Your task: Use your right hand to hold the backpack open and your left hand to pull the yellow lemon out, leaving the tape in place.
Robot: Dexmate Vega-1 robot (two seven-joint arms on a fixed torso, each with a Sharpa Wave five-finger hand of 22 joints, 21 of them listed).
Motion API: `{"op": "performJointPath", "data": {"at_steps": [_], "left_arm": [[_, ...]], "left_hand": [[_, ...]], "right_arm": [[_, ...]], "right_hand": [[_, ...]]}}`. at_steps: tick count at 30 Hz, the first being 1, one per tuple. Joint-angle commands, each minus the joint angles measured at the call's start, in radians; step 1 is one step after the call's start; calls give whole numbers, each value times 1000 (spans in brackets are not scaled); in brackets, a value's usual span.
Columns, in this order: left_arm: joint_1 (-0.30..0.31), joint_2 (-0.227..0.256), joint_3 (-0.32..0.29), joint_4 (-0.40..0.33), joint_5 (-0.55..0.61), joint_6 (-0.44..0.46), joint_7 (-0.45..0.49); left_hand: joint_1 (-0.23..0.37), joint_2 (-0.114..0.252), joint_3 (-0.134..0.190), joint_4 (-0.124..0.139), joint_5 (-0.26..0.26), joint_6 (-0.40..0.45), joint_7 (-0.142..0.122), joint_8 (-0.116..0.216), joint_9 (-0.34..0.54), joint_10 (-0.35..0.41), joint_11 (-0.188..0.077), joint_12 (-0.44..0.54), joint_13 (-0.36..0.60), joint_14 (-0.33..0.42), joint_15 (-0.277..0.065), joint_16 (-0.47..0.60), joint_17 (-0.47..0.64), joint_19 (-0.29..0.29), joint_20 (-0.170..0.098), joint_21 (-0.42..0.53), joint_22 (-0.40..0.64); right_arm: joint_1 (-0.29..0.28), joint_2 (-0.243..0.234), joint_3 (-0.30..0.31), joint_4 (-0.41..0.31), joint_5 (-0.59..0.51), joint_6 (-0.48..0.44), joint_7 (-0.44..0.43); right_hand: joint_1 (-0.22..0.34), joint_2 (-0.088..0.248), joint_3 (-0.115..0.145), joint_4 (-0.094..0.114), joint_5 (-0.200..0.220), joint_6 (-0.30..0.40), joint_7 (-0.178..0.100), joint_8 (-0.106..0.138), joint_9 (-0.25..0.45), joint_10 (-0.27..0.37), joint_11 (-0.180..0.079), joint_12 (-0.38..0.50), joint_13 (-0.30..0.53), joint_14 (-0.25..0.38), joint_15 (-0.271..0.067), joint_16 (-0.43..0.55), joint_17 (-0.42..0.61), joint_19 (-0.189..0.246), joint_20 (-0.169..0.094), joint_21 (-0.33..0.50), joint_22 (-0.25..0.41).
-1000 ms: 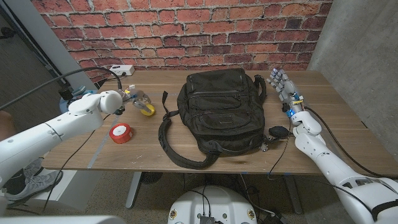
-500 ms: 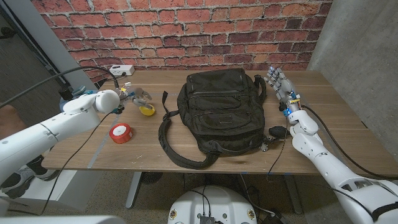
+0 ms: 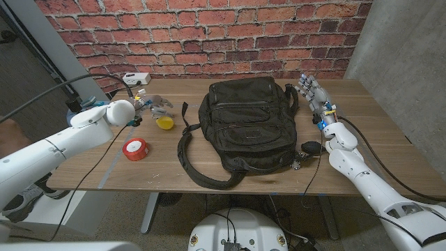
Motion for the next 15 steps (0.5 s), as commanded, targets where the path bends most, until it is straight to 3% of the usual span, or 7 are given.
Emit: {"op": "performJointPath", "data": {"at_steps": [1, 15], "left_arm": [[15, -37, -31, -5, -143, 19, 117], [5, -92, -17, 53, -204, -40, 188]], "left_hand": [[-56, -35, -1, 8, 0, -1, 13, -5, 1, 8, 2, 6, 1, 1, 10, 6, -2, 2, 4, -7, 3], [-96, -12, -5, 29, 2, 24, 31, -3, 0, 14, 14, 7, -8, 7, 11, 13, -5, 6, 6, -9, 4]], "right_arm": [[1, -28, -9, -33, -5, -24, 0], [2, -27, -21, -37, -19, -38, -18]], "right_hand": [[-1, -3, 11, 1, 3, 2, -5, 5, 0, 5, -1, 7, 2, 8, -43, 1, 1, -2, -36, 3, 2], [-1, -3, 19, -1, 2, 2, -4, 5, 0, 4, -2, 7, 0, 8, -44, 1, -3, -2, -36, 3, 1]]}}
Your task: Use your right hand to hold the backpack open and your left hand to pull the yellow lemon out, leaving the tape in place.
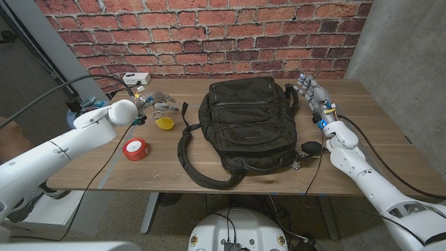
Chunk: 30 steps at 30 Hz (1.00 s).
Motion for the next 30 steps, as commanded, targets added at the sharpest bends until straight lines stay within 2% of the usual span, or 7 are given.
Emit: {"op": "performJointPath", "data": {"at_steps": [1, 8, 15, 25, 28, 30], "left_arm": [[-13, -48, 11, 48, -61, -56, 67], [-22, -87, 12, 81, -91, -90, 103], [-15, -126, -9, 119, -160, -142, 133], [-3, -171, -31, 153, -254, -180, 160], [13, -210, -61, 191, -330, -223, 172], [19, -237, -78, 218, -379, -250, 175]], "left_hand": [[-71, -39, 2, 17, 2, 11, 8, 1, 0, 7, 7, 4, -1, 3, 7, 6, 0, 6, 6, -2, 4], [-108, -15, -2, 40, 5, 11, 15, -4, 1, 6, 14, 3, -6, 5, 11, 10, 0, 6, 6, -3, 5], [-186, 42, -1, 95, 11, -12, 36, -22, 1, -11, 37, -3, -16, 1, 24, 14, 0, 1, 15, -8, 7], [-224, 52, 0, 121, 11, -27, 46, -30, 1, -13, 49, -2, -22, 7, 30, 18, 0, 4, 14, -7, 8], [-243, 55, -2, 135, 10, -25, 48, -30, 1, -9, 51, 0, -25, 14, 31, 22, 0, 9, 12, -6, 9], [-268, 66, 3, 155, 9, -15, 57, -27, 1, 6, 56, 6, -28, 24, 31, 28, 1, 13, 15, -4, 10]], "right_arm": [[1, -1, -11, -6, -13, -9, -17], [0, 3, -13, -3, -13, -10, -21], [-6, -2, -13, -13, -20, -9, -30], [-30, -20, -10, -48, -15, -25, -35], [-31, -21, -12, -45, -12, -28, -25], [-31, -21, -14, -42, -11, -30, -22]], "right_hand": [[-1, -2, 11, -1, 2, 2, -3, 5, 0, 4, -1, 3, 2, 8, -44, 1, 2, -2, -36, 3, 1], [-13, -7, 10, 5, 0, -1, -2, 4, 0, 1, 3, 2, 0, 4, -38, 2, 1, -6, -34, 2, 1], [-27, -4, 11, 13, -1, -10, 2, 1, -1, -7, 5, 0, -1, -1, -37, 3, 1, -11, -35, 0, 1], [-35, 1, 15, 19, 0, -10, 3, 1, -1, -5, 8, 1, -2, -2, -37, 5, 1, -11, -35, 1, 1], [-35, 2, 19, 19, 0, -5, 5, 4, -1, -4, 8, 2, -2, -1, -36, 6, 0, -10, -35, 1, 1], [-35, 2, 22, 18, 0, 0, 4, 6, -2, -1, 8, 3, -2, 2, -36, 7, -1, -8, -36, 2, 1]]}}
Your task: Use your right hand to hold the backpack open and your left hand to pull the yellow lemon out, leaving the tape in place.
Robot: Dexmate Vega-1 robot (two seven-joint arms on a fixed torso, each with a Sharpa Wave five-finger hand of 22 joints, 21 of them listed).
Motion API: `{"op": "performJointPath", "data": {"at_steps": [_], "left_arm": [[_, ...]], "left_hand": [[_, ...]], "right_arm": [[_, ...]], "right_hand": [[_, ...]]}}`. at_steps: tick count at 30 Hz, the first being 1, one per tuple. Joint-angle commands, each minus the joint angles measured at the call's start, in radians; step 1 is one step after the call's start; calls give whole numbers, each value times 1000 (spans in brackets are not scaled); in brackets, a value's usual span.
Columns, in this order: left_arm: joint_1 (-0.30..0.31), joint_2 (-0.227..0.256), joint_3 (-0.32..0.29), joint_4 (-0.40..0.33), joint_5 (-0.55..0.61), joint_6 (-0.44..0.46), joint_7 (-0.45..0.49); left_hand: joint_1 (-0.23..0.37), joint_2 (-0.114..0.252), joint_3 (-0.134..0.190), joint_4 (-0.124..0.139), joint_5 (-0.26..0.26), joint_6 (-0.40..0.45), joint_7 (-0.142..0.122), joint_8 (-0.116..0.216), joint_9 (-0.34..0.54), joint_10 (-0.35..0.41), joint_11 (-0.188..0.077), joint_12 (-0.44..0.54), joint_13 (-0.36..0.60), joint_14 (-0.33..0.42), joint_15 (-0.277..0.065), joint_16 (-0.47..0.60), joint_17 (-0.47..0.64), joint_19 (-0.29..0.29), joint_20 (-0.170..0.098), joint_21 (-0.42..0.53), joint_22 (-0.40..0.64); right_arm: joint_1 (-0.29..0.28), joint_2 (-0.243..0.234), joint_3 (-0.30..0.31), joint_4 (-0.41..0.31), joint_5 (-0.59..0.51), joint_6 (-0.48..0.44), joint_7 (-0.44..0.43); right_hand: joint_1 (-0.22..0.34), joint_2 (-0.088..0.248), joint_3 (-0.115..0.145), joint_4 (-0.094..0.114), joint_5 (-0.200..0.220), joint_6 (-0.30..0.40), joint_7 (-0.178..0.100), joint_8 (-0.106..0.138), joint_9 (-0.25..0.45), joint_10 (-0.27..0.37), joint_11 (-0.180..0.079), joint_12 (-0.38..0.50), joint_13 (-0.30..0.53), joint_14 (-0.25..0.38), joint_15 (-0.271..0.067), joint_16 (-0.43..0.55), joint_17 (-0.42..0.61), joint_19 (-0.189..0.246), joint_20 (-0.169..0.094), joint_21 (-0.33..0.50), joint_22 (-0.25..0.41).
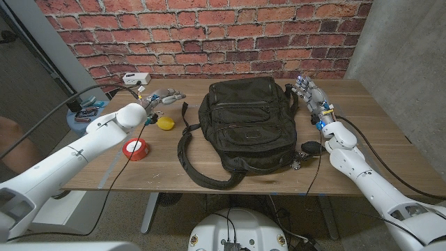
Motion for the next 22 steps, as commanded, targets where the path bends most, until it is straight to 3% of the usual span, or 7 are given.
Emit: {"op": "performJointPath", "data": {"at_steps": [1, 12, 18, 20, 21, 22], "left_arm": [[31, -105, -64, 94, -217, -113, 51], [9, -175, -61, 159, -290, -155, 93], [-39, -231, -38, 251, -320, -202, 70], [-48, -249, -29, 281, -307, -242, 85], [-55, -257, -18, 306, -285, -285, 92], [-60, -264, -13, 325, -274, -319, 96]], "left_hand": [[-129, -77, 7, 32, 1, 12, 16, 3, 1, 26, 12, 8, -4, 25, 2, 13, 1, 14, 1, 4, 5], [-151, -75, 20, 51, 4, 20, 22, 3, 0, 40, 13, 13, -9, 37, 6, 19, 1, 20, -7, 7, 6], [-164, -63, 37, 67, 8, 24, 31, 3, -1, 40, 20, 12, -12, 38, 13, 20, 2, 19, -1, 7, 7], [-186, -51, 64, 97, 12, 20, 36, 0, 0, 38, 29, 11, -15, 30, 21, 19, 4, 16, 7, 9, 10], [-218, -48, 102, 136, 16, 19, 43, -3, 0, 34, 39, 9, -19, 25, 31, 19, 7, 12, 12, 14, 16], [-242, -45, 132, 153, 18, 23, 47, -2, 0, 36, 52, 10, -22, 25, 39, 21, 9, 15, 20, 20, 21]], "right_arm": [[-16, -11, -4, -14, 5, -14, 9], [-18, -5, -13, -9, -4, -25, -8], [-28, -22, -12, -25, -10, -48, -28], [-19, -15, -9, -5, 1, -43, -12], [-13, -10, -9, 7, 4, -39, -3], [-7, -6, -10, 19, 5, -34, 3]], "right_hand": [[-10, 1, 8, 5, 1, 6, -1, 6, -2, 5, 4, 4, 2, 3, -38, 7, -2, 1, -31, 3, 3], [-7, 4, 21, 2, 2, 9, -4, 6, -2, 8, 1, 5, 1, 5, -40, 8, -6, 2, -34, 4, 3], [-12, 10, 39, 6, 2, 4, 3, 3, -4, 24, 8, 8, -5, 16, -27, 13, -9, 14, -36, 8, 3], [-33, 22, 54, 28, 6, -12, -2, -3, -4, 7, -4, -2, -10, -3, -30, 10, -6, 4, -44, 5, 4], [-45, 28, 63, 41, 8, -18, -6, -4, -3, 0, -5, -5, -11, -9, -32, 10, -5, -3, -48, 4, 6], [-53, 32, 73, 50, 11, -23, -8, -5, -3, -6, -7, -7, -12, -15, -35, 10, -4, -12, -51, 2, 7]]}}
